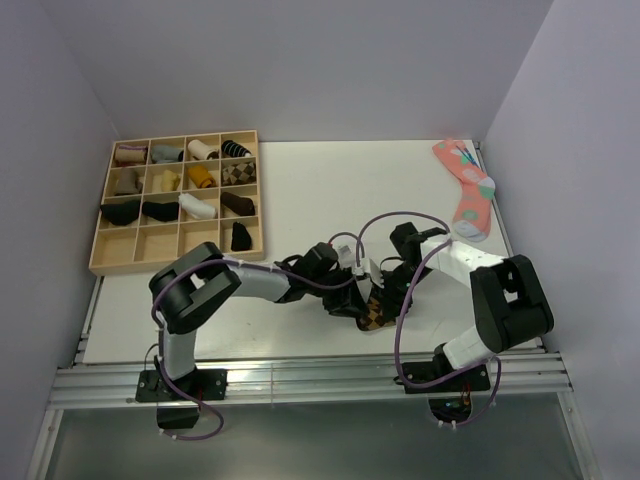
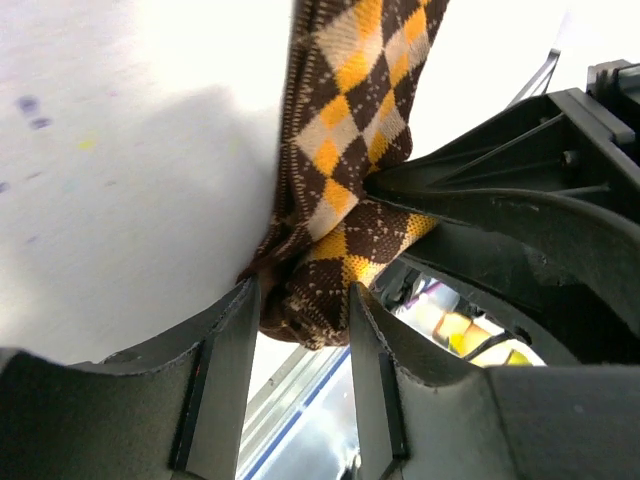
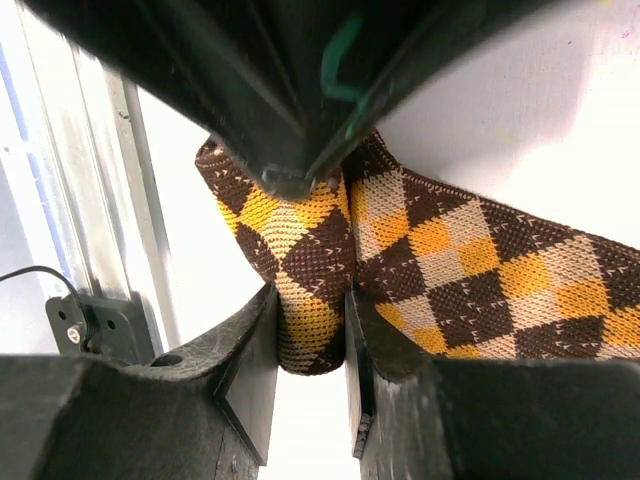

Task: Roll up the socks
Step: Roll the sock at the center of the board.

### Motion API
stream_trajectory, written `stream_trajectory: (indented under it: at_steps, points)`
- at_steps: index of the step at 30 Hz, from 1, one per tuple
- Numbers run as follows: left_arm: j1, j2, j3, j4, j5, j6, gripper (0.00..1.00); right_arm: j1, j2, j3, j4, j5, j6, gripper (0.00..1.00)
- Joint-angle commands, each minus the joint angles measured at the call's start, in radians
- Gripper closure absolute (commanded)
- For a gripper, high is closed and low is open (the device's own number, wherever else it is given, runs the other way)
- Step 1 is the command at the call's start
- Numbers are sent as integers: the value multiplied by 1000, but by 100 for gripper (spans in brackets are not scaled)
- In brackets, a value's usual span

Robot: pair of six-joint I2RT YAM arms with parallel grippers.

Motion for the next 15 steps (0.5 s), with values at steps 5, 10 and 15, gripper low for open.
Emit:
stream_trajectory:
  at_steps: [5, 10, 15]
  points:
    - [41, -94, -78, 126, -172, 37, 53, 1, -10, -49, 41, 116, -8, 75]
    - [89, 8, -26, 265, -154, 89, 52, 1, -6, -47, 38, 114, -11, 75]
    - [98, 130, 113, 227, -154, 225, 53, 3, -12, -47, 38, 113, -12, 75]
